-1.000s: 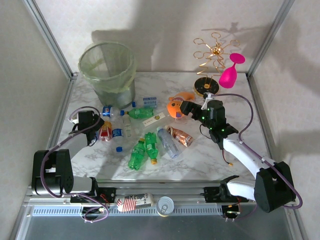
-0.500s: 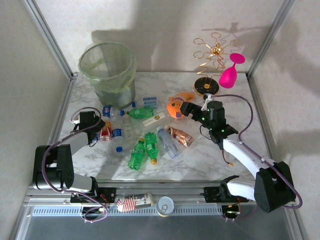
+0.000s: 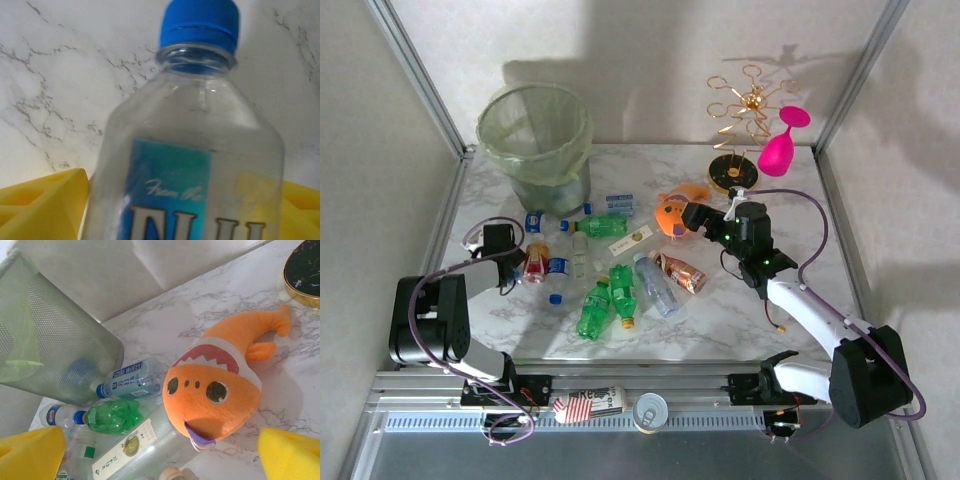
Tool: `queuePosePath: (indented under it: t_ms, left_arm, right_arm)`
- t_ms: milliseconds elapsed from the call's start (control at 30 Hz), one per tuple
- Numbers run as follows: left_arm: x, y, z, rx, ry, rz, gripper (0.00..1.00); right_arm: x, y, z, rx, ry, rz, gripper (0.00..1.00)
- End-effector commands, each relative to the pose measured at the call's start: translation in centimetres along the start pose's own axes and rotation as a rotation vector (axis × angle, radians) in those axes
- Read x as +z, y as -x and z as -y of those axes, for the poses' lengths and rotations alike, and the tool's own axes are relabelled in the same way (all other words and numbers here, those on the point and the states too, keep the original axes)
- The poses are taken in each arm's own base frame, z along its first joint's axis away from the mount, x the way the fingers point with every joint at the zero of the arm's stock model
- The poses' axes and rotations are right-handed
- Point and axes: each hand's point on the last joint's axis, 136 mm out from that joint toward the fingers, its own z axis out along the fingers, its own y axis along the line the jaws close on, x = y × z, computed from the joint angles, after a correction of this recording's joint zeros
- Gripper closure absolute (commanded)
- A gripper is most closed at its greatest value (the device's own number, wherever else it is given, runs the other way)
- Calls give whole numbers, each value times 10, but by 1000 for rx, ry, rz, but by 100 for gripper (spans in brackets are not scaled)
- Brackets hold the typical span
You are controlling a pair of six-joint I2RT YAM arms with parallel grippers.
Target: Put the plastic bottles in the bin
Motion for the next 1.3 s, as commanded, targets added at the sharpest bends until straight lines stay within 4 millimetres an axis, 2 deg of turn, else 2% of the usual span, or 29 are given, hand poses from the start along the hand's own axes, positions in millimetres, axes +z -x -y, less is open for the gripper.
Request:
queuePosePath:
  t_ms: [0,133,267,467,700,900,1000,1067,1133,1267]
  left_arm:
    - [0,2,-8,9,39,-1,30]
    - [-4,7,-8,3,34,23,45]
    - [-16,19,-7,-18,16,72,52]
    - [-56,54,9,-83,-104,206,61]
    - [-130,105,30,-169,-312,395,75]
    - [-221,148,56,-252,-616,573,87]
    - [-265,165,67,-288,-759,656,100]
    - [-289,175,77,-301,-834,695,100]
    - [-312,184,92,-296,-909,726,100]
    - [-338,196,136,-226,-995,741,100]
  right_arm:
    - [-4,0,6,-15,-24,11,1]
    - [-6,1,6,-15,-25,17,1]
    - [-6,2,7,-17,-27,21,1]
    - [-3,0,6,-1,-11,20,1]
    - [6,-4,-4,1,46,-12,1]
    - [13,-9,-15,19,116,-40,1]
    - [16,-12,-20,27,147,-59,1]
    - [18,-13,-23,30,160,-70,1]
    - [20,-14,-25,30,168,-77,1]
    - [20,-15,-29,28,174,-85,1]
